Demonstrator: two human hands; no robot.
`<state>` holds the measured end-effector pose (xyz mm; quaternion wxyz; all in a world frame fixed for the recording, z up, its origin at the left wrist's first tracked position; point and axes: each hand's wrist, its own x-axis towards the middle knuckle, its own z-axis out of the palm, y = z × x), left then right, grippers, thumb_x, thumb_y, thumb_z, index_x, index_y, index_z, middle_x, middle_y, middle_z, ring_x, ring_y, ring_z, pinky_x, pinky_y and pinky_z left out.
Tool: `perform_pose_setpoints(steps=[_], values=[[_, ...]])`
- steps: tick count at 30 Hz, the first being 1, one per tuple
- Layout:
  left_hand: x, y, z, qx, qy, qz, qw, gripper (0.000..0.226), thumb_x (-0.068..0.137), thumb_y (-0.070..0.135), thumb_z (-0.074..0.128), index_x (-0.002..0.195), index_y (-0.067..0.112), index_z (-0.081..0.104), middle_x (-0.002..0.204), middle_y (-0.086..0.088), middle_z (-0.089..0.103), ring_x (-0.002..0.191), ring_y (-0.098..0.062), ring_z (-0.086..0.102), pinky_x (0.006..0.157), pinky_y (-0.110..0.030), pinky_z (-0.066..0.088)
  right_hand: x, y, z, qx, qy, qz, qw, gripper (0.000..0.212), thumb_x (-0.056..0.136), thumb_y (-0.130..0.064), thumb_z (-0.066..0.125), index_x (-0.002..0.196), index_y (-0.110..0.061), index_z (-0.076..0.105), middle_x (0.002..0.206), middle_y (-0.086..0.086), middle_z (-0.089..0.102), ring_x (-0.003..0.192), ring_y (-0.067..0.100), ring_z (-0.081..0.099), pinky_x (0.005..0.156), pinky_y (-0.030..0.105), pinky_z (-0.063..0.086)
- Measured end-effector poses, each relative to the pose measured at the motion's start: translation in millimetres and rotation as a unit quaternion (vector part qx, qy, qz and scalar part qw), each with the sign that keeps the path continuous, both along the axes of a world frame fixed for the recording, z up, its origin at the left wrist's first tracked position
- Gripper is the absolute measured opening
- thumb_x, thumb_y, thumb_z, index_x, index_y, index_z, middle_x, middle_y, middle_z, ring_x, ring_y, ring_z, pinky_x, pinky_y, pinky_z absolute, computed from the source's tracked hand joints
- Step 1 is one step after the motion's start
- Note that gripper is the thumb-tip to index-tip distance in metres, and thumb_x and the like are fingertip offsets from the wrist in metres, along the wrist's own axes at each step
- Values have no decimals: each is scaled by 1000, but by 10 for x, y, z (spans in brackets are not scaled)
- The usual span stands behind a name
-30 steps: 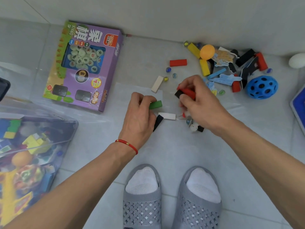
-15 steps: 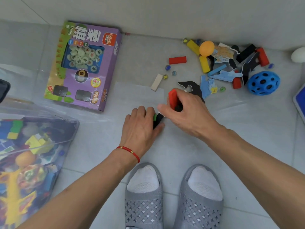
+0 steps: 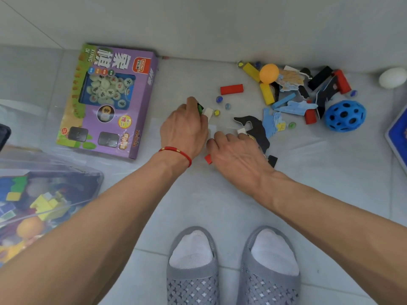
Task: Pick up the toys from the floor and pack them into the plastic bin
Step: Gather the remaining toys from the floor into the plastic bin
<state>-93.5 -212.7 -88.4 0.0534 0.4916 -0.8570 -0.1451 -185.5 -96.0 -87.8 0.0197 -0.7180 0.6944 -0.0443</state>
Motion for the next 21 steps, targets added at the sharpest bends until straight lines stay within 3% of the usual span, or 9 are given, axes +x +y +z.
perform_pose_setpoints(steps=[4, 8, 11, 12, 13, 16, 17, 19, 21], values=[[12, 64, -109, 19, -10, 17, 1000, 31, 93, 40, 49, 100, 9, 46, 83, -7, 50, 73, -30, 49, 57, -35, 32, 52, 92, -79, 44, 20, -6, 999, 35, 88, -44, 47, 77, -13, 56, 71, 6, 54, 52, 23, 50, 53, 31, 21], [2, 29, -78, -12, -79, -36, 996, 45, 91, 52, 53, 110, 12, 46, 88, -8, 49, 79, -30, 49, 57, -36, 34, 133, 202, -130, 19, -4, -26, 999, 32, 96, -33, 42, 78, -11, 56, 71, 8, 53, 51, 24, 49, 54, 32, 22], [8, -46, -39, 9, -107, -67, 992, 32, 96, 41, 51, 104, 11, 45, 88, -11, 52, 84, -37, 56, 58, -37, 33, 205, 259, 112, 46, -182, -120, 975, 23, 91, -31, 55, 80, -12, 53, 73, 5, 52, 55, 25, 51, 49, 33, 32], [32, -41, 0, 34, -102, -55, 993, 29, 96, 39, 51, 99, 10, 44, 90, -14, 57, 86, -40, 58, 59, -37, 33, 173, 292, 251, 84, -317, -180, 928, 22, 93, -33, 54, 80, -15, 51, 72, 0, 52, 57, 20, 50, 51, 33, 37], [66, -12, 49, 64, -91, -38, 993, 29, 95, 37, 52, 94, 10, 42, 90, -17, 59, 85, -40, 58, 60, -37, 33, 90, 326, 391, 108, -491, -250, 827, 24, 95, -33, 52, 77, -17, 48, 67, -4, 51, 55, 15, 47, 52, 33, 39], [231, 268, 245, 222, 14, 58, 973, 33, 91, 37, 56, 81, 7, 48, 73, -10, 61, 68, -35, 53, 57, -37, 38, -403, 536, 685, 116, -845, -301, 427, 21, 92, -23, 47, 74, -13, 46, 65, 3, 47, 48, 14, 37, 47, 29, 31], [284, 376, 311, 336, 109, 117, 928, 29, 91, 34, 57, 80, 8, 51, 71, -10, 63, 61, -32, 52, 56, -38, 42, -561, 627, 721, 92, -881, -287, 364, 18, 87, -26, 48, 77, -11, 48, 70, 6, 49, 49, 14, 38, 46, 26, 33], [343, 568, 389, 524, 286, 218, 772, 20, 95, 20, 56, 80, 8, 51, 73, -15, 63, 57, -26, 47, 54, -37, 44, -822, 765, 710, 28, -911, -264, 314, 22, 79, -29, 43, 85, -9, 51, 81, 11, 55, 54, 15, 43, 47, 24, 36], [390, 684, 350, 544, 338, 221, 735, 16, 95, 8, 57, 82, 6, 49, 74, -20, 62, 60, -26, 49, 58, -36, 48, -1009, 792, 691, -23, -918, -253, 304, 29, 76, -30, 39, 92, -11, 54, 89, 11, 57, 61, 16, 44, 44, 22, 30]])
